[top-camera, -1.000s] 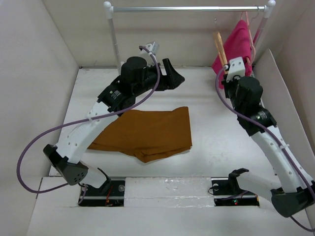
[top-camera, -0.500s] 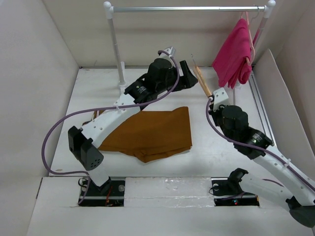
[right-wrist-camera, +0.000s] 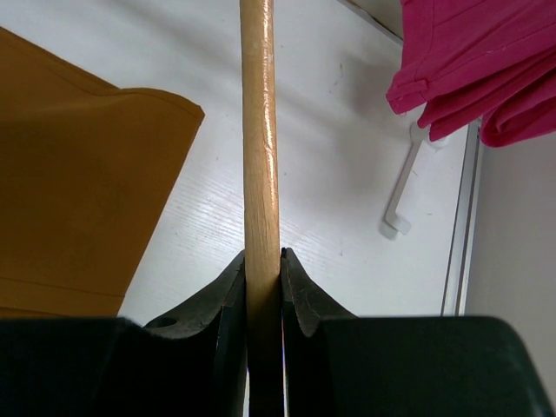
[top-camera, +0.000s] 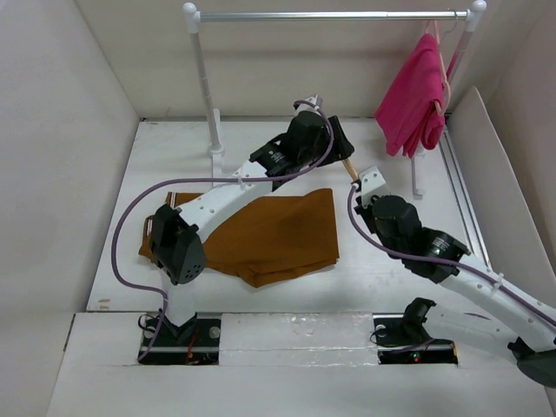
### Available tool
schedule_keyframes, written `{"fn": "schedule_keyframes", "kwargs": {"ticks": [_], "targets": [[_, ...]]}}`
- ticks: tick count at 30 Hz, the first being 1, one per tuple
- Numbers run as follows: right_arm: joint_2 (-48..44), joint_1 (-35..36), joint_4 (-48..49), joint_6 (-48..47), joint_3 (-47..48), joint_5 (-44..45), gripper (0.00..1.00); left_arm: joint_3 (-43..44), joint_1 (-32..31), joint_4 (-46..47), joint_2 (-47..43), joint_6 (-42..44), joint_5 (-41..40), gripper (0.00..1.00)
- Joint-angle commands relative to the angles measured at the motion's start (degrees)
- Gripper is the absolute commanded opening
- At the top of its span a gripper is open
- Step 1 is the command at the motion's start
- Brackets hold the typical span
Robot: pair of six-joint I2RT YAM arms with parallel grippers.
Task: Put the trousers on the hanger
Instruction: Pick up the hanger from the clothesline, then place the trousers on the hanger.
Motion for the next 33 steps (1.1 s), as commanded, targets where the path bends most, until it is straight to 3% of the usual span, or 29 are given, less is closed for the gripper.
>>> {"fn": "schedule_keyframes", "kwargs": {"ticks": [1, 7, 11, 12, 16, 17, 18, 19, 20, 23, 27, 33], "targets": [[1.12, 2.22, 1.71, 0.64, 1.91, 4.81, 0.0, 1.48, -0.17, 1.11, -1.36, -1.08, -1.54, 0.59], [5.17, 5.03, -1.46, 1.34, 2.62, 8.6, 0.0, 3.41, -0.17, -0.38, 0.13, -0.47, -1.71, 0.41], [6.31, 5.56, -3.38, 2.4, 1.91, 10.35, 0.0, 1.93, -0.17, -0.56, 0.22, -0.55, -1.45, 0.05], [6.49, 5.56, -4.87, 2.4, 2.0, 11.14, 0.0, 1.4, -0.17, -0.56, 0.22, -0.64, -1.1, 0.0], [5.35, 6.27, -8.39, 4.94, 1.04, 11.59, 0.0, -1.33, -0.17, -0.2, -0.74, -1.43, -0.92, 0.0], [3.96, 6.27, -8.49, 5.04, 0.6, 10.98, 0.07, -3.51, -0.17, 0.41, -1.09, -1.87, -0.92, 0.0], [2.38, 6.27, -8.14, 4.17, 0.16, 7.32, 0.3, -6.75, -0.17, 2.15, -2.32, -3.18, 0.03, 0.0], [2.36, 6.27, -7.79, 3.72, 0.16, 7.28, 0.3, -6.78, -0.17, 2.17, -3.2, -4.06, 0.04, 0.0], [1.4, 6.27, -8.75, 3.28, 0.42, 4.06, 0.54, -10.61, -0.17, 4.0, -4.95, -6.33, 1.17, 0.0], [0.43, 5.65, -10.68, 2.49, 2.35, -2.45, 0.8, -18.78, -0.69, 8.91, -7.59, -9.33, 1.89, 0.0], [-1.24, 4.34, -11.92, 1.7, 4.46, -12.38, 0.91, -24.44, -2.27, 11.05, -9.62, -12.85, 1.89, 0.0], [-3.61, -1.1, -11.31, 2.75, 6.13, -21.95, 0.87, -32.26, -6.05, 17.9, -12.08, -17.68, -0.21, 0.0]]}}
